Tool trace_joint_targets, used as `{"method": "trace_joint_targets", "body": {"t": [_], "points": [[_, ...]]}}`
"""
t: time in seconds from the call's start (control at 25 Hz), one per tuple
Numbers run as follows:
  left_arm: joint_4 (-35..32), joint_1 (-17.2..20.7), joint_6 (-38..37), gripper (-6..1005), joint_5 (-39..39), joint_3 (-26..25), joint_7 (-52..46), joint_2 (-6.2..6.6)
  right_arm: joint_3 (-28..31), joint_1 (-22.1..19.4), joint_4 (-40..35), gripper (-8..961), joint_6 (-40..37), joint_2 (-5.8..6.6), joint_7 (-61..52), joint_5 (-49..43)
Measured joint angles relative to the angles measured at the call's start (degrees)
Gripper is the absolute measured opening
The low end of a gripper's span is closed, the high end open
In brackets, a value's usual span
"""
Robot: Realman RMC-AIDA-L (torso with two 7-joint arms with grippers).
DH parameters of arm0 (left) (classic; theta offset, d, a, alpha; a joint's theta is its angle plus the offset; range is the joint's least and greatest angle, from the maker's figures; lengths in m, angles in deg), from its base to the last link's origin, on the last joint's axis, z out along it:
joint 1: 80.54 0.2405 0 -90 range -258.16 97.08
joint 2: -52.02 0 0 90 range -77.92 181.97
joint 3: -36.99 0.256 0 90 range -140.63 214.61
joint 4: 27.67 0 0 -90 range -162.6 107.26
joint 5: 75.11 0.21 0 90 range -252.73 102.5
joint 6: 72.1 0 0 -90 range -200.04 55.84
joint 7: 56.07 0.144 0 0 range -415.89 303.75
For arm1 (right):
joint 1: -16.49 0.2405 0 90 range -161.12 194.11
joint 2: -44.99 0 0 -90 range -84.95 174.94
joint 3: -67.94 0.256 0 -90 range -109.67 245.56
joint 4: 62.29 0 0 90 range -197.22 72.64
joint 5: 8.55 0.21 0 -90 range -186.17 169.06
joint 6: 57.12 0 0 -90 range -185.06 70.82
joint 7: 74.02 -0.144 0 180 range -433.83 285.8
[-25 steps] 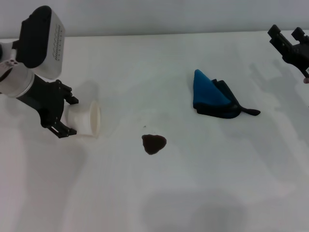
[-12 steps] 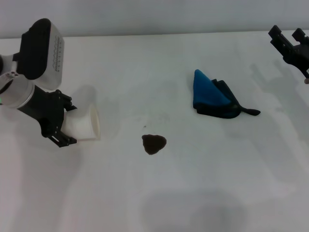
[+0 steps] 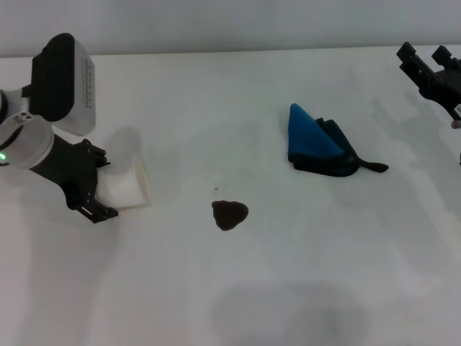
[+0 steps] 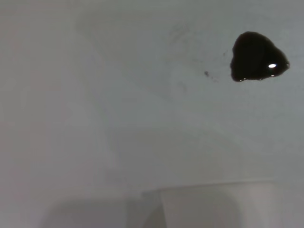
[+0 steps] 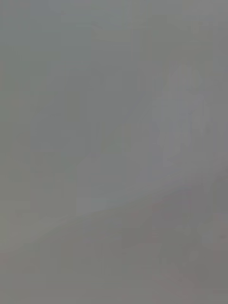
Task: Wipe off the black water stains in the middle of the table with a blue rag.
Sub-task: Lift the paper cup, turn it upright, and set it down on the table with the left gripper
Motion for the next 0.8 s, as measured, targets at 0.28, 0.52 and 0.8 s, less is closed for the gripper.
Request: {"method": "trace_joint_targets", "body": {"t": [0.28,0.52,0.8], "points": [[0.03,0.21,0.70,768,-2.76,0.00,-3.47,-0.03,-0.59,0.00,0.01,863,-0.13,0.04,0.00,0.00],[5.15,1.26,0.78,739,-16.69,0.00,-3.91,0.07,-1.22,-0.43,0.00,863,-0.16,0.06,0.00,0.00],[7.16,7.20,1.00,691,-39.43,-0.01,4.26,0.23,-2.34,-0.16,-0.22,863,-0.48,0.06,0.00,-0.08]]}}
